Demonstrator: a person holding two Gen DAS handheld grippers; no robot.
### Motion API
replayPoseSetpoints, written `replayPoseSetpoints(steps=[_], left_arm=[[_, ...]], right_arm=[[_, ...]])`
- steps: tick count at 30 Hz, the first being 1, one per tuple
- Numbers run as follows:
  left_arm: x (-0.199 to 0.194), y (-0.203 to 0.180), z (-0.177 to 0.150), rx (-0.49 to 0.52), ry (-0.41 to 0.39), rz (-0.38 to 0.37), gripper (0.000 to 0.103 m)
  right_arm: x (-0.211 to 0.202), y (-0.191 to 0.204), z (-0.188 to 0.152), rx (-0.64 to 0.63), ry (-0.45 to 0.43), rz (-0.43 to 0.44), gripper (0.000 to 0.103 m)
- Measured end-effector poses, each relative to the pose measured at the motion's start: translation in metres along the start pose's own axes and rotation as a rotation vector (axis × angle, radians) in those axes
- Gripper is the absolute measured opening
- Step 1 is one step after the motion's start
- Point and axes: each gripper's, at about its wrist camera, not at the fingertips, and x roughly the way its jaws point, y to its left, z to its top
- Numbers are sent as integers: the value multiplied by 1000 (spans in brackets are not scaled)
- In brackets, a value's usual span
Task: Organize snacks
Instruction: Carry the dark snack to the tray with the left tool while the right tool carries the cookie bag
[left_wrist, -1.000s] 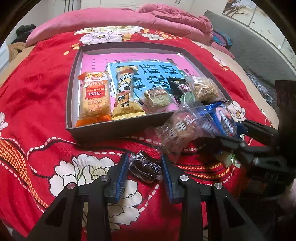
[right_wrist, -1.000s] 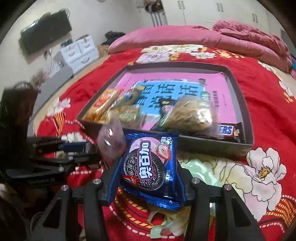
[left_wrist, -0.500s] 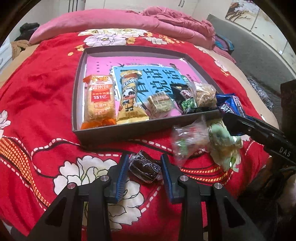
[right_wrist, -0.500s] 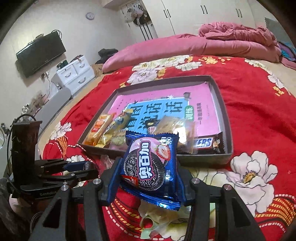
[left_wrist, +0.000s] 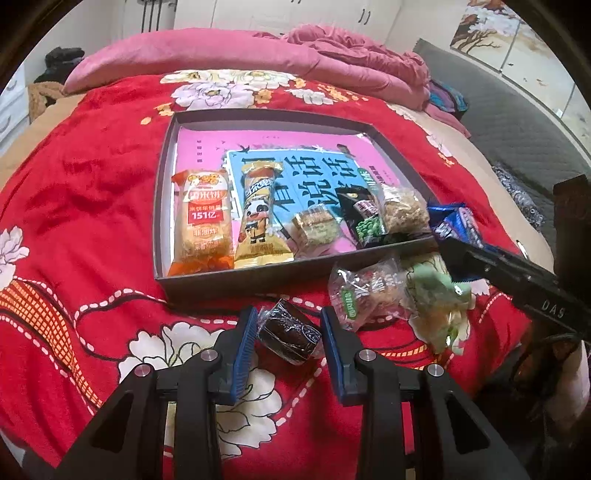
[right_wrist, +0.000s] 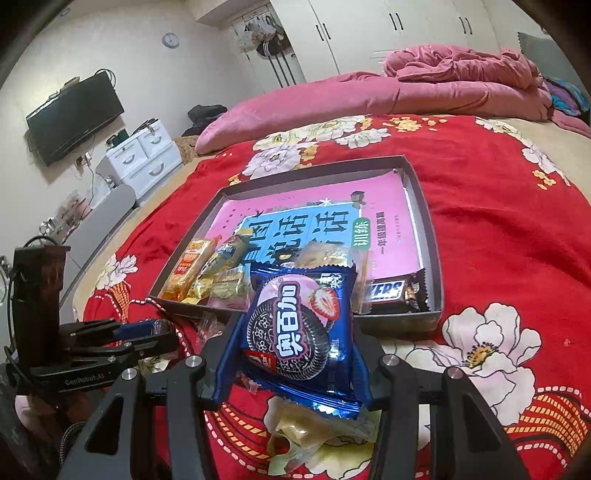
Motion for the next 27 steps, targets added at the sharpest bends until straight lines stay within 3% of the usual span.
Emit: replayPoseSetpoints(steps=[18,27], left_arm=[[-19,-4,7,-10,-51,8,36],[-14,-3,26,-31,-72,13,36]], right_arm=[[-6,0,2,-1,-25,-8,51],[-14,-19,10,51,-66,-67,51]])
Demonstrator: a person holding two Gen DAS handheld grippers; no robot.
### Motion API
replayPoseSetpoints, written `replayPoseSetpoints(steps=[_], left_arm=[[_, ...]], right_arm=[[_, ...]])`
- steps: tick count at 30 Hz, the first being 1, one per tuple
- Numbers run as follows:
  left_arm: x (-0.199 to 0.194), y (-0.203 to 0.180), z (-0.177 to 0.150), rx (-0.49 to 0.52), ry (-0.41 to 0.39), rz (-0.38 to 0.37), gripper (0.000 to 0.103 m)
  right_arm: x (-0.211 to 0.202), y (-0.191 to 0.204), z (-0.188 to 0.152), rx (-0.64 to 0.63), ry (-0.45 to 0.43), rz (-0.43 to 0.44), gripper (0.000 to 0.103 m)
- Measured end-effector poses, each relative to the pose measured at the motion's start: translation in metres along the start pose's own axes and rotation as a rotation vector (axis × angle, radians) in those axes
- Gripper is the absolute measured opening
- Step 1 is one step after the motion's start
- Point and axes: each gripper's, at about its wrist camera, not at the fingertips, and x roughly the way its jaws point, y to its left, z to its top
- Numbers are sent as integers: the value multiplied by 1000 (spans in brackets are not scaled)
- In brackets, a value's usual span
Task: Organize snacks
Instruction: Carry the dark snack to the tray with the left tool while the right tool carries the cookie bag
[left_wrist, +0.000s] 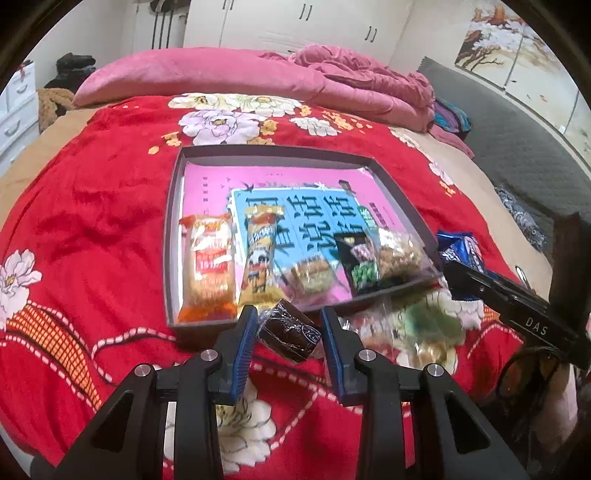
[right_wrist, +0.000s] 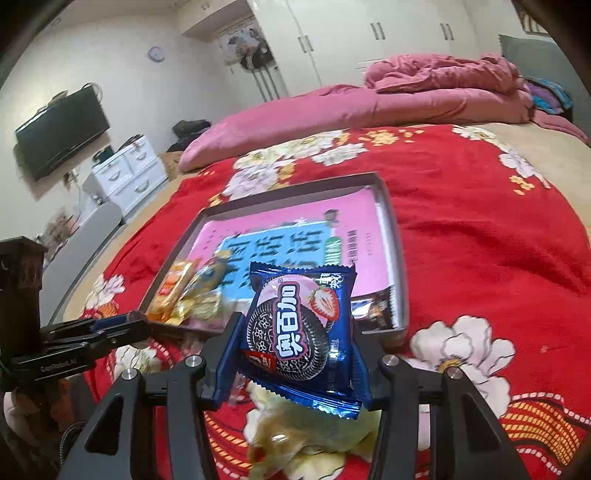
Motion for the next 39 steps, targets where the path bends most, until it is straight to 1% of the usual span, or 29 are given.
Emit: replayPoseSetpoints(steps=[5,11,19,21,24,29,39], left_arm=[[11,-6,14,0,-3,9,36],[30,-16,25,6,7,26,36],[54,-32,40,36,21,50,36],[59,-34,41,42,29,55,36],[65,-37,43,45,32,61,36],[70,-40,49,46,31,66,36],[76,-46,53,50,38,60,36]], right_arm=[[-1,-18,9,33,-29,-59,51],[7,-36,15,82,-33,-92,51],[29,-32,15,39,-3,-149,51],[31,-29,16,19,-9,-160,51],[34,-27,18,16,-11,-145,51],[44,-25,14,20,23,-112,53],[45,-26,12,31,25,-93,55]])
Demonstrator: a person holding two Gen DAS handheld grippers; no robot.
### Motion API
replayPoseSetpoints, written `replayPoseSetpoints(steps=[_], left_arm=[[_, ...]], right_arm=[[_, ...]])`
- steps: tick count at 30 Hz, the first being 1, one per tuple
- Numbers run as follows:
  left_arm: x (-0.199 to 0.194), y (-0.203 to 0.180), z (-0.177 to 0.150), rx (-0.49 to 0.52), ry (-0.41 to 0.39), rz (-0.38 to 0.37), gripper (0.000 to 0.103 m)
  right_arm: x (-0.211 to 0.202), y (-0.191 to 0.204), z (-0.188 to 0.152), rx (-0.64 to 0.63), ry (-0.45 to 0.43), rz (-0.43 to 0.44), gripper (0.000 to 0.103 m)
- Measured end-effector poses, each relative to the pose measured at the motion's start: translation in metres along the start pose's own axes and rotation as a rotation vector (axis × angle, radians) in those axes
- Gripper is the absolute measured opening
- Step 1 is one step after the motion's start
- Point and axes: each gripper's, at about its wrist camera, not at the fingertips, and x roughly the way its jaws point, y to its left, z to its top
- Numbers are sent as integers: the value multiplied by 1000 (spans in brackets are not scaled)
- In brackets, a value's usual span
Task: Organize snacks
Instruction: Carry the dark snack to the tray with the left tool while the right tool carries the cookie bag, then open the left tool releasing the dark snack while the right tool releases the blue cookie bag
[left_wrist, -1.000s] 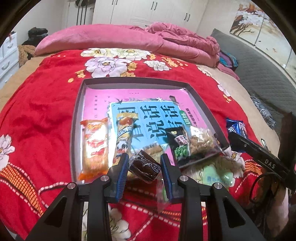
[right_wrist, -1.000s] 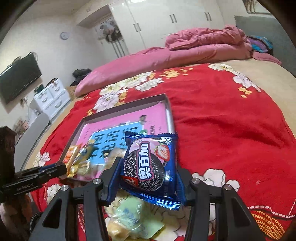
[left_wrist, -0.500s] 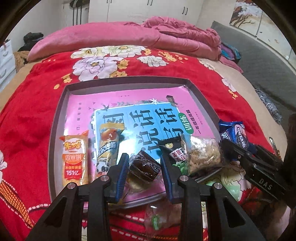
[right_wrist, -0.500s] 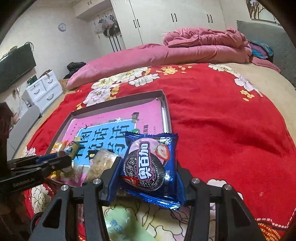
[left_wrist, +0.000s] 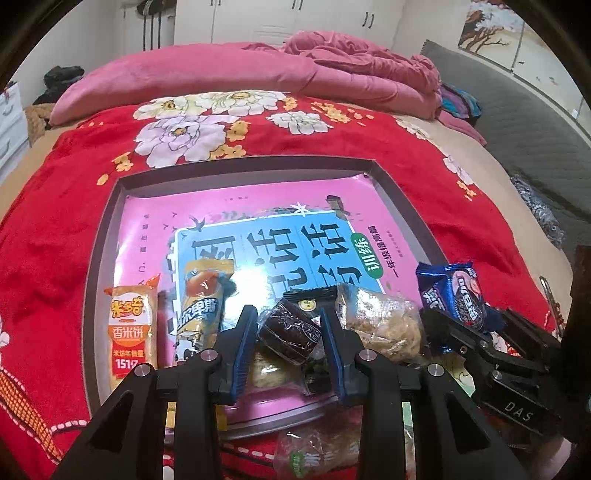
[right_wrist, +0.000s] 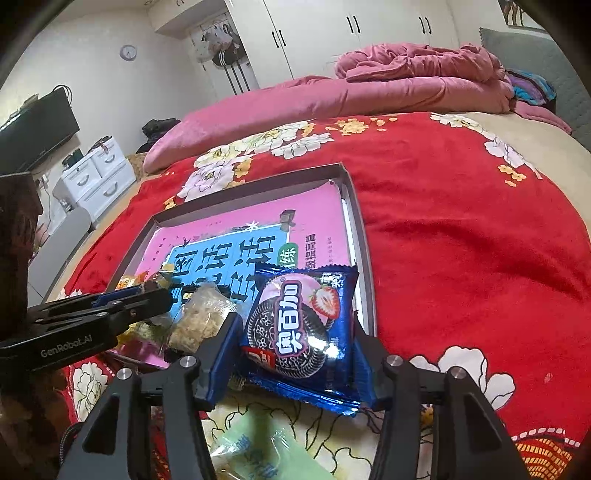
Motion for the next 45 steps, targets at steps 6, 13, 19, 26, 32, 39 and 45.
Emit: replayPoseSetpoints(steps=[6,13,19,26,32,39,45], left_arm=[[-1,0,-1,-4,1,-5,36],[1,2,-3,-14,18,5,45],[0,4,-5,-20,21,7,49],[-5,6,-6,-27,15,1,53],[-13,6,-7,-32,-2,-22,62],[-26,7,-10,-42,-24,-44,66],[-36,12,-18,-55,-29,-53,67]], right_arm=[[-2,-1,-1,3,1,0,60],[-7,-3,0,8,-13,2,61],[-12,-4,2,12,-28,2,64],[-17,-5,3,15,-42,0,66],[-20,-5,3,12,-49,-3,70],[-30,-4,1,-4,-62,-4,72],[-40,-1,-5,-10,-54,18,73]])
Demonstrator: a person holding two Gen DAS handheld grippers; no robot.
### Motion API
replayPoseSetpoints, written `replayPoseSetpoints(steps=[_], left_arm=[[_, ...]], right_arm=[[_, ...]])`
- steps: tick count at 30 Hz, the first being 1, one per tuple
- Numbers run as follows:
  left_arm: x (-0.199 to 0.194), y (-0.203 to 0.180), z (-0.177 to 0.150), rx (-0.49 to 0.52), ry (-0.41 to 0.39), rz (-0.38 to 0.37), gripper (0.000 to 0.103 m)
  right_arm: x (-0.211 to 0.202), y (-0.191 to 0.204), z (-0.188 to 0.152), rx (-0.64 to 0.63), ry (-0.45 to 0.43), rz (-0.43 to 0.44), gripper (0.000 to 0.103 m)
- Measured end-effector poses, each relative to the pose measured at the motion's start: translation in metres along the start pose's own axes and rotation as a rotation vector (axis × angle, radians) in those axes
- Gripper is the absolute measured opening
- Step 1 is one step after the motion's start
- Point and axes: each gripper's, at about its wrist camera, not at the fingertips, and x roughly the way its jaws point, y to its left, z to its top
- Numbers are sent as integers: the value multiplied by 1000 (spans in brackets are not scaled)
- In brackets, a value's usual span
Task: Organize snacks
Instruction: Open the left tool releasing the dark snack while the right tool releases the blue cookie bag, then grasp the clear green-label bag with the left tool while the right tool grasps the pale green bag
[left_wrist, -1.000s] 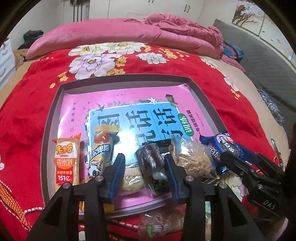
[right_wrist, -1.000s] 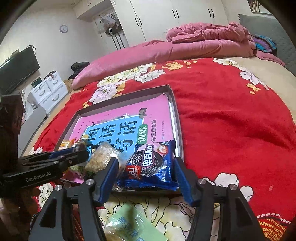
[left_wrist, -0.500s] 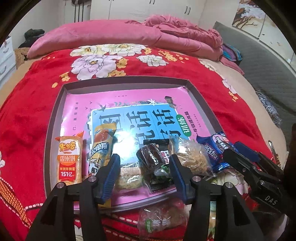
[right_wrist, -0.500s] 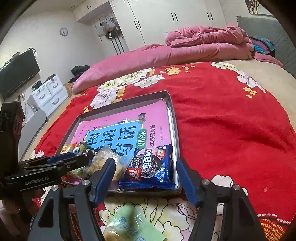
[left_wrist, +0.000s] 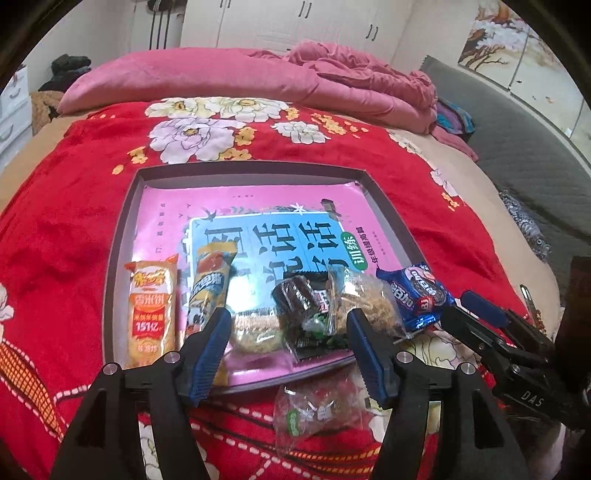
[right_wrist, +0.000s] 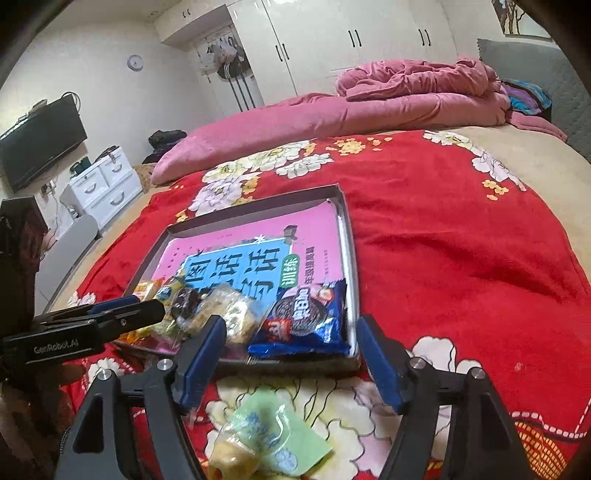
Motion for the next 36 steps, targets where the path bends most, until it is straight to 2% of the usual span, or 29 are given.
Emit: replayPoseSetpoints(steps=[10,22,36], left_arm=[[-10,4,-20,12,15,-7,67],[-11,1,-43,-7,56,-55,67],[3,0,-49,-39,97,-83,67]], right_arm=[[-10,6,-26,25,75,22,74],[-25,23,-60,9,153,-80,74],[-5,19,-76,115,240,-14,75]])
